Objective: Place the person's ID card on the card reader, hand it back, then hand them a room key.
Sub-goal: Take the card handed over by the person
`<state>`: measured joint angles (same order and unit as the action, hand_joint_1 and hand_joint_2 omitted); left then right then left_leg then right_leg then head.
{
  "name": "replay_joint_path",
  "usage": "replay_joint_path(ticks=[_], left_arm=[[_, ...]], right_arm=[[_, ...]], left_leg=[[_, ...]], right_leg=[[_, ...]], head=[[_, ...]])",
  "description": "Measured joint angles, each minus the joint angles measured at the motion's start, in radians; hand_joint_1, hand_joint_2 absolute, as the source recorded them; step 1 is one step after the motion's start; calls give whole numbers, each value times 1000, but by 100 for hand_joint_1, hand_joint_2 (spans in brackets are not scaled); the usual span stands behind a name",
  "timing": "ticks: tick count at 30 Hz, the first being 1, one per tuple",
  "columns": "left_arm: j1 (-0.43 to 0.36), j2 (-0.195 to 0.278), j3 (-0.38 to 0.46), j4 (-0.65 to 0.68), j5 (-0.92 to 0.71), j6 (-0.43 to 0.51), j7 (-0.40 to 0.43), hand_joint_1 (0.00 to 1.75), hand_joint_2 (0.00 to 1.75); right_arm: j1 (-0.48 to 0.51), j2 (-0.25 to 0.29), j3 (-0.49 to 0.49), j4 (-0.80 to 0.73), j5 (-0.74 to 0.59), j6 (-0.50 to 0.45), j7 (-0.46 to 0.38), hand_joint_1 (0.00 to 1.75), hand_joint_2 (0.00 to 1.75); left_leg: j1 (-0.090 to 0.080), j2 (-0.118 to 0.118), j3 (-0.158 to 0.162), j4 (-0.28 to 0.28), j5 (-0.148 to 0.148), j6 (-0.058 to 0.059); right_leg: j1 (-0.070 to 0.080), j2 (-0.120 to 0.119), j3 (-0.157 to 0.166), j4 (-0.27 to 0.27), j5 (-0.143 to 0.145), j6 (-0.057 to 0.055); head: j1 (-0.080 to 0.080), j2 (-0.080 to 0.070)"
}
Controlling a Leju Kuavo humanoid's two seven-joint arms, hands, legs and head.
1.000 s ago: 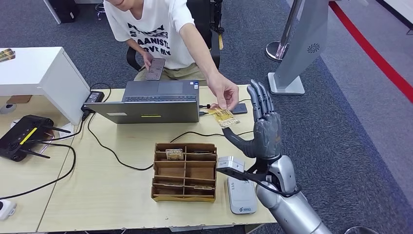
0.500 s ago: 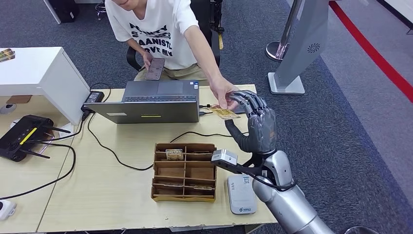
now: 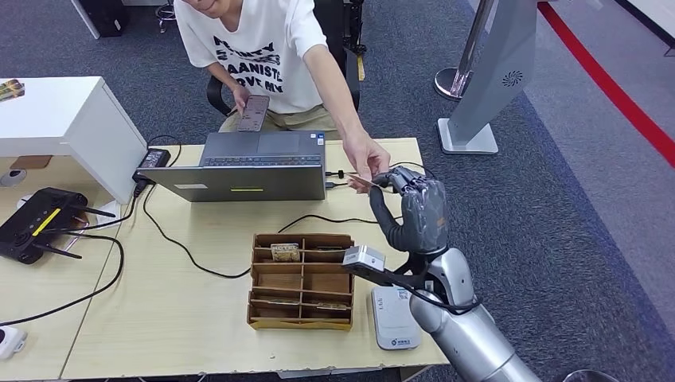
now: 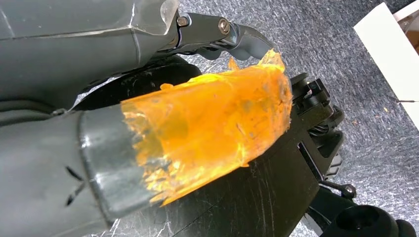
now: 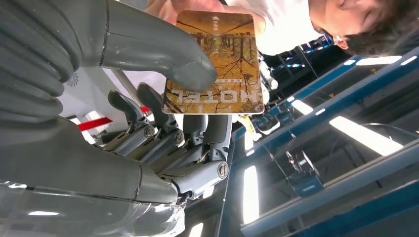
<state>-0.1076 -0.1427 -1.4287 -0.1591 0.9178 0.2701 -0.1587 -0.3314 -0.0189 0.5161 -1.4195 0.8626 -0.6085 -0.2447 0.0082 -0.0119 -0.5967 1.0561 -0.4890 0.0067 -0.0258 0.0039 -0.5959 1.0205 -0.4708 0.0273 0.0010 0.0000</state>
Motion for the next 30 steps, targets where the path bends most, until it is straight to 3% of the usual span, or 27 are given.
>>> replay_joint_path(ticks=[8, 13, 26, 30], left_arm=[[0, 0, 0, 0, 7, 0, 0, 0, 0], [0, 0, 0, 0, 16, 2, -2, 0, 0], [2, 0, 1, 0, 54, 22, -20, 0, 0], [3, 0, 2, 0, 66, 30, -22, 0, 0]], right_arm=[[20, 1, 1, -2, -35, 18, -2, 175, 175], [41, 1, 1, -19, -131, 48, -29, 175, 175], [177, 6, -60, -179, -692, 271, -130, 175, 175], [243, 4, -107, -227, -790, 308, -143, 175, 175]], left_leg=[[0, 0, 0, 0, 0, 0], [0, 0, 0, 0, 0, 0], [0, -1, 0, 0, 0, 0], [0, 0, 0, 0, 0, 0]], right_leg=[[0, 0, 0, 0, 0, 0], [0, 0, 0, 0, 0, 0], [0, -1, 0, -1, 0, 0], [0, 0, -1, -1, 0, 0]], head=[[0, 0], [0, 0], [0, 0], [0, 0]])
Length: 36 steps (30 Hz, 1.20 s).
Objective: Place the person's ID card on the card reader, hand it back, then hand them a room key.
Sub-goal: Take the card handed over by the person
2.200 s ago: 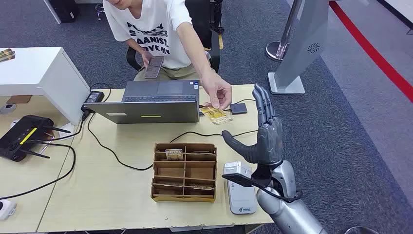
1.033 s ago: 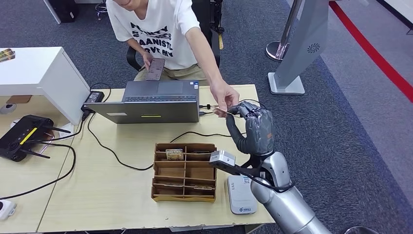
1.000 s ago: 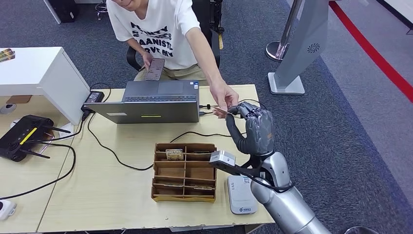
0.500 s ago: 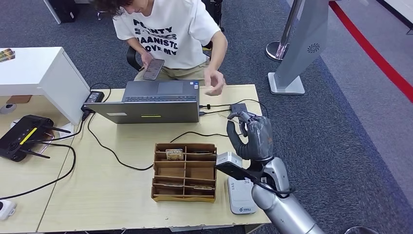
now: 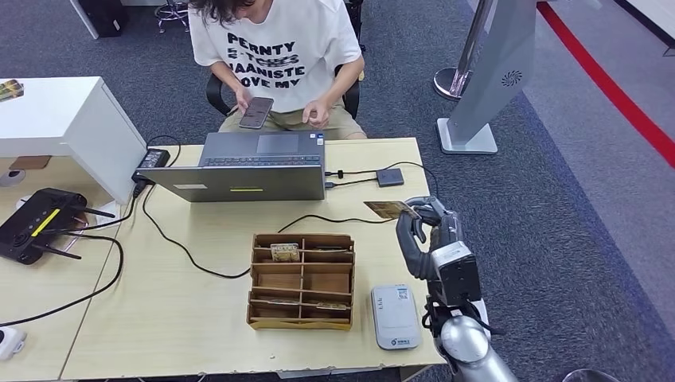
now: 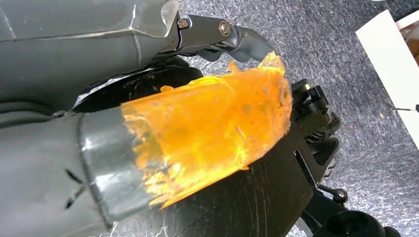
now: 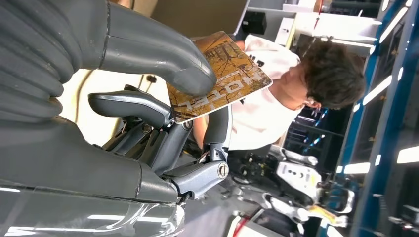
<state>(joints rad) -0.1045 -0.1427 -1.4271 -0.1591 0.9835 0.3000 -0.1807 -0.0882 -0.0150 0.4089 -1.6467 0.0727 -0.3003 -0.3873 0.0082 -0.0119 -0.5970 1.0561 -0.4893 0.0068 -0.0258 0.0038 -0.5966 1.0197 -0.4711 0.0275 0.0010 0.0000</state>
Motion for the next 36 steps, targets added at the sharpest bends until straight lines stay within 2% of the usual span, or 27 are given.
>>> replay_joint_path(ticks=[8, 19, 31, 36], left_arm=[[3, 0, 7, 0, 15, 12, -4, 0, 0], [3, 0, 7, 0, 19, 15, -5, 0, 0], [4, -5, 26, 0, 35, 33, -11, 0, 0], [9, -28, 32, 0, 35, 115, -39, 0, 0]], right_arm=[[136, -9, -91, -42, -61, 21, -2, 175, 175], [166, -14, -120, -57, -55, 23, 18, 175, 175], [239, -83, -163, -15, 81, -4, 145, 175, 175], [296, -101, -150, 3, 190, -66, 174, 175, 175]], left_leg=[[0, 0, 0, 0, 0, 0], [0, 0, 0, 0, 0, 0], [0, 0, -1, 0, -1, 1], [0, -2, -1, 0, -1, 1]], right_leg=[[0, 0, 0, 0, 0, 0], [0, 0, 0, 0, 0, 0], [0, 0, 0, 0, 0, 0], [0, -2, 1, 0, -1, 1]], head=[[0, 0], [0, 0], [0, 0], [-1, 0]])
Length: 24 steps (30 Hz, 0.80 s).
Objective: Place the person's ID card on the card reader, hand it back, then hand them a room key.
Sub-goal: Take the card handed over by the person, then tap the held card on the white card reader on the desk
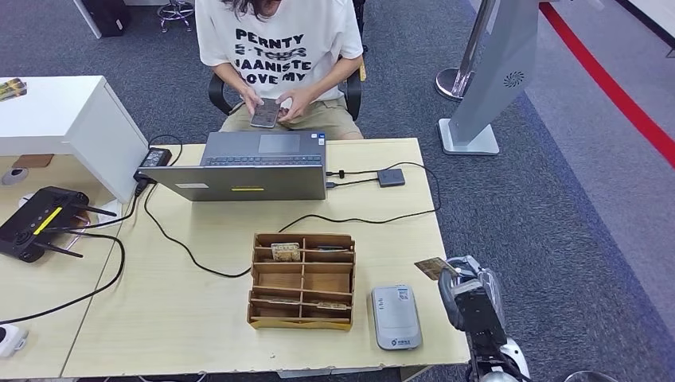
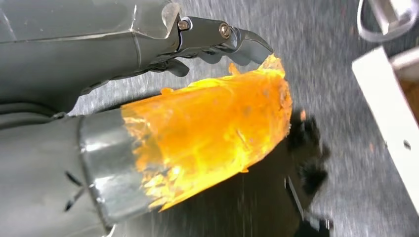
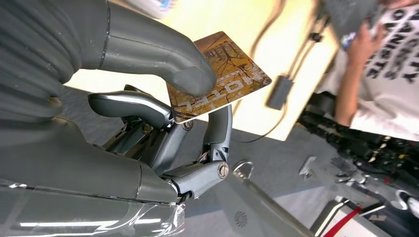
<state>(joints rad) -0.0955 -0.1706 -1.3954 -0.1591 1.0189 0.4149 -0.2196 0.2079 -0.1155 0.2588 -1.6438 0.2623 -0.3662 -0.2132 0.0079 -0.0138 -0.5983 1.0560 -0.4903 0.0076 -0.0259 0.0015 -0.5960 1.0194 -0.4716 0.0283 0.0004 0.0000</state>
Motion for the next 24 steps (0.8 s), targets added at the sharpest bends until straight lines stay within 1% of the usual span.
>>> replay_joint_path(ticks=[3, 8, 15, 24], left_arm=[[1, -5, 0, 0, 0, 20, -1, 0, 0], [1, -5, 0, 0, 2, 21, -1, 0, 0], [1, -5, 1, 0, 7, 15, -8, 0, 0], [1, -5, 1, 0, 9, 13, -9, 0, 0]], right_arm=[[26, -4, 17, 0, 25, -38, -3, 175, 175], [37, -4, 42, -3, 54, -93, -12, 175, 175], [41, -1, 88, -20, 158, -200, -68, 175, 175], [41, 2, 110, -21, 177, -213, -79, 175, 175]], left_leg=[[0, 1, 0, 0, 0, 0], [0, 1, 0, 0, 0, 0], [0, 1, 0, 0, 0, 0], [0, 1, 0, 0, 0, 0]], right_leg=[[0, 1, 0, 0, 0, 0], [0, 1, 0, 0, 0, 0], [0, 1, 0, 0, 0, 0], [0, 1, 0, 0, 0, 0]], head=[[0, 0], [0, 0], [0, 0], [0, 0]])
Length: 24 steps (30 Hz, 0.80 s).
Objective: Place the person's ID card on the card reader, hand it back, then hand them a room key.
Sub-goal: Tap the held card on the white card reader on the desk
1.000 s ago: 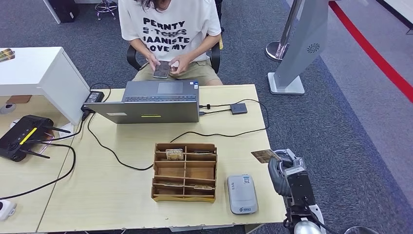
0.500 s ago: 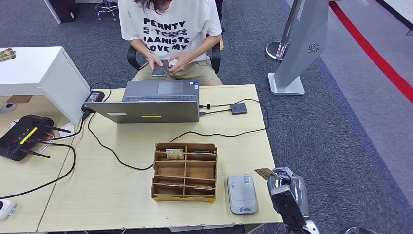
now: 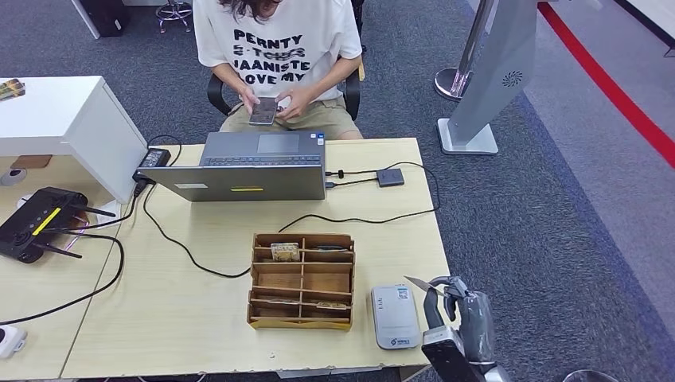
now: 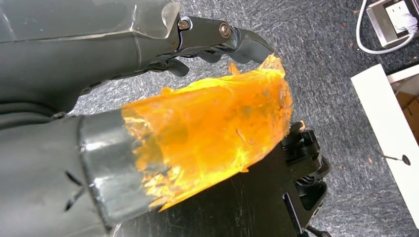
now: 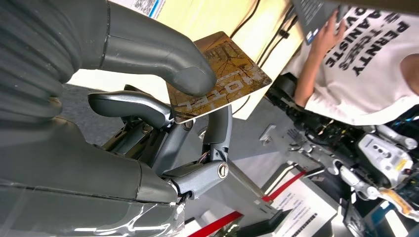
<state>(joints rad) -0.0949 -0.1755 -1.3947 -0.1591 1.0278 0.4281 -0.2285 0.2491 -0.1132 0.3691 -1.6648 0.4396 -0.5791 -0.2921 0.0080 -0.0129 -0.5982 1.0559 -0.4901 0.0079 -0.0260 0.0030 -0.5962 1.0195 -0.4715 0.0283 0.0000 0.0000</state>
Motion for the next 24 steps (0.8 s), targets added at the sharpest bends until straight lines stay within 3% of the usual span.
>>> replay_joint_path(ticks=[14, 24], left_arm=[[0, 0, 0, 0, 2, -5, -2, 0, 0], [-1, 2, 0, 0, 2, -22, -2, 0, 0]], right_arm=[[-8, 2, 102, 1, 16, -50, -23, 175, 175], [-27, 12, 202, 50, 189, -66, -73, 175, 175]], left_leg=[[0, 0, 0, 0, 0, 0], [0, 0, 0, 0, 0, 0]], right_leg=[[0, 0, 0, 0, 0, 0], [0, 0, 0, 0, 0, 0]], head=[[0, 0], [0, 0]])
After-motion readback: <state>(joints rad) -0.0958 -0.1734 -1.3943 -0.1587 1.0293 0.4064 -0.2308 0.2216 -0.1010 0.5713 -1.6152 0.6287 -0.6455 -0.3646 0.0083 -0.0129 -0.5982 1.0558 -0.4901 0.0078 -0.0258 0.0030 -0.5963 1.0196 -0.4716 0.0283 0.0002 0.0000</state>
